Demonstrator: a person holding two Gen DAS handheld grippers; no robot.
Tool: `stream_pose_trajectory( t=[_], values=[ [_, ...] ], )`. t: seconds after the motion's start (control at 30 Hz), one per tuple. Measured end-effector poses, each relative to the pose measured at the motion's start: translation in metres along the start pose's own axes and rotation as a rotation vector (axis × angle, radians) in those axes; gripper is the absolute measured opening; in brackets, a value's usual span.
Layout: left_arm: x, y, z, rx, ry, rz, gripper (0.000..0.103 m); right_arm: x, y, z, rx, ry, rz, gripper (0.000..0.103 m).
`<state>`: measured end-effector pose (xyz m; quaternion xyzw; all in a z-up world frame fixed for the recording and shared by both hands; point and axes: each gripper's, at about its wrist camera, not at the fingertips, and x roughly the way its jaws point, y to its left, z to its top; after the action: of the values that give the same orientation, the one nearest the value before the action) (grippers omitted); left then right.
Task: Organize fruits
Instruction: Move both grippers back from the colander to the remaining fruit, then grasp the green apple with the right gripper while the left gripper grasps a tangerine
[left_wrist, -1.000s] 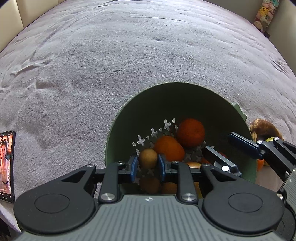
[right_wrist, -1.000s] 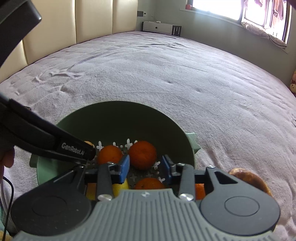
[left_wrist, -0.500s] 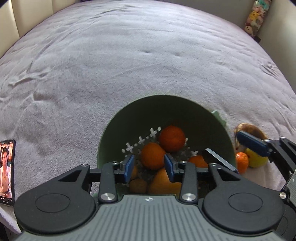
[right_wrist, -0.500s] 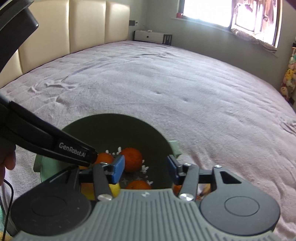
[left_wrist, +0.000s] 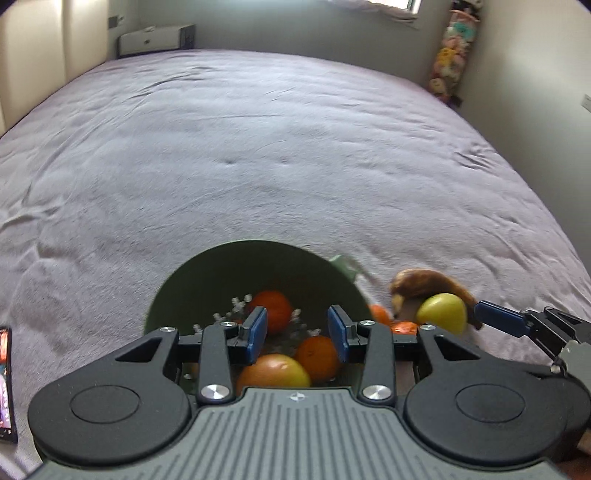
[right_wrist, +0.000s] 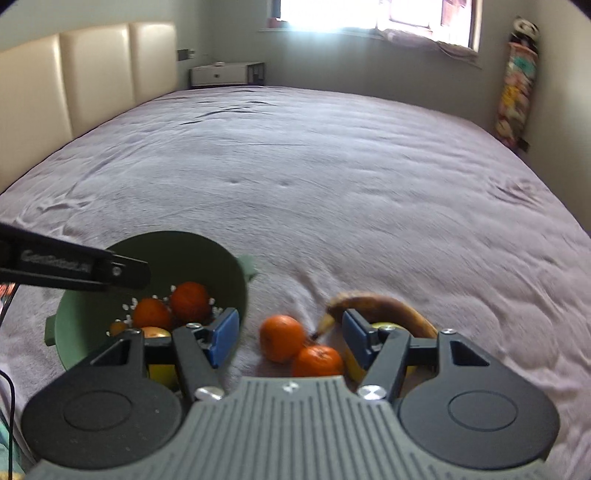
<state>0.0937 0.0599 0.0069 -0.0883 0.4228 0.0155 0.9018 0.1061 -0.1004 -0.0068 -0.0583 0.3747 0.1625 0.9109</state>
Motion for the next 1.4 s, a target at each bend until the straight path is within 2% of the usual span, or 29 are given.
stream_pose_trajectory(
  t=[0.17,0.37,0.63,0.8,0.93,1.2,1.4],
  values=[
    [-0.005,-0.020,-0.005,0.074,-0.031,-0.039,0.046,-0.011,-0.024,-0.009,0.082,0.027,-0.033,0.060],
    [-0.003,-0.044,-0.015,0.177,-0.046,-0.076,0.046,-0.024,-0.045,-0.026,0.121,0.055,-0.062,0.060],
    [0.005,-0.077,-0.035,0.340,-0.068,-0.107,0.046,-0.018,-0.067,-0.037,0.197,0.076,-0.077,0.059],
    [0.014,-0.088,-0.040,0.363,-0.065,-0.150,0.046,-0.014,-0.084,-0.040,0.298,0.077,-0.047,0.059],
    [0.021,-0.097,-0.045,0.390,-0.069,-0.166,0.046,-0.010,-0.090,-0.042,0.331,0.080,-0.054,0.059],
    [0.039,-0.126,-0.061,0.533,-0.078,-0.125,0.046,0.003,-0.109,-0.045,0.459,0.102,-0.038,0.060],
    [0.057,-0.133,-0.067,0.528,-0.056,-0.077,0.047,0.020,-0.114,-0.045,0.479,0.116,-0.021,0.060]
  ],
)
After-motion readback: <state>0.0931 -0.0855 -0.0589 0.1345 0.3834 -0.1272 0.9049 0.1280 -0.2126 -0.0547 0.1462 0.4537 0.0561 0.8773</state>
